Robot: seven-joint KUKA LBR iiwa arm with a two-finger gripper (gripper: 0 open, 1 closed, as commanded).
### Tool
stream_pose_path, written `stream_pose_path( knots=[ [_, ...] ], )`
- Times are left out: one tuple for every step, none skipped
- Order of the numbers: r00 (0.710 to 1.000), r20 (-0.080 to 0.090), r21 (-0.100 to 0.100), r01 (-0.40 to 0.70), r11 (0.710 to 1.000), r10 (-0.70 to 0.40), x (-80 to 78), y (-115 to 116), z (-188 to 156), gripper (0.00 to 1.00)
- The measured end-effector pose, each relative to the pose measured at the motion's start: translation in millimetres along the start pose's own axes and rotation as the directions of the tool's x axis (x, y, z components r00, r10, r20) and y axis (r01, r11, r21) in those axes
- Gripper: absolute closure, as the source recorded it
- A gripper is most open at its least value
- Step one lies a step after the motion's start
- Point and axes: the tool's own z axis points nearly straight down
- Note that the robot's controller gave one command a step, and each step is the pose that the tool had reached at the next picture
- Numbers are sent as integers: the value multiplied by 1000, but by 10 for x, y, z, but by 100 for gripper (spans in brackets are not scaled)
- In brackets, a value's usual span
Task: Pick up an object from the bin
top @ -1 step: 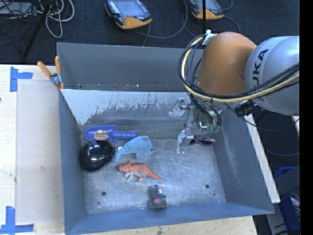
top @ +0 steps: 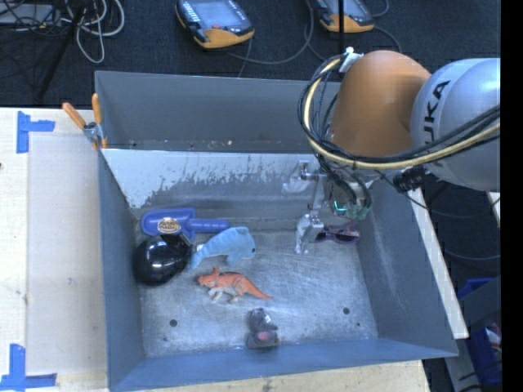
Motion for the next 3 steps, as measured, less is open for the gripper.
stream_pose_path(
  knots=[
    [1000, 6, 1, -26, 1000, 26, -99, 467, 467, 0],
    [995, 3, 0, 96, 995, -96, 379, 428, 1249, 0],
    [1000, 13, -2, -26, 1000, 26, 397, 489, 1273, 0]
  ],
)
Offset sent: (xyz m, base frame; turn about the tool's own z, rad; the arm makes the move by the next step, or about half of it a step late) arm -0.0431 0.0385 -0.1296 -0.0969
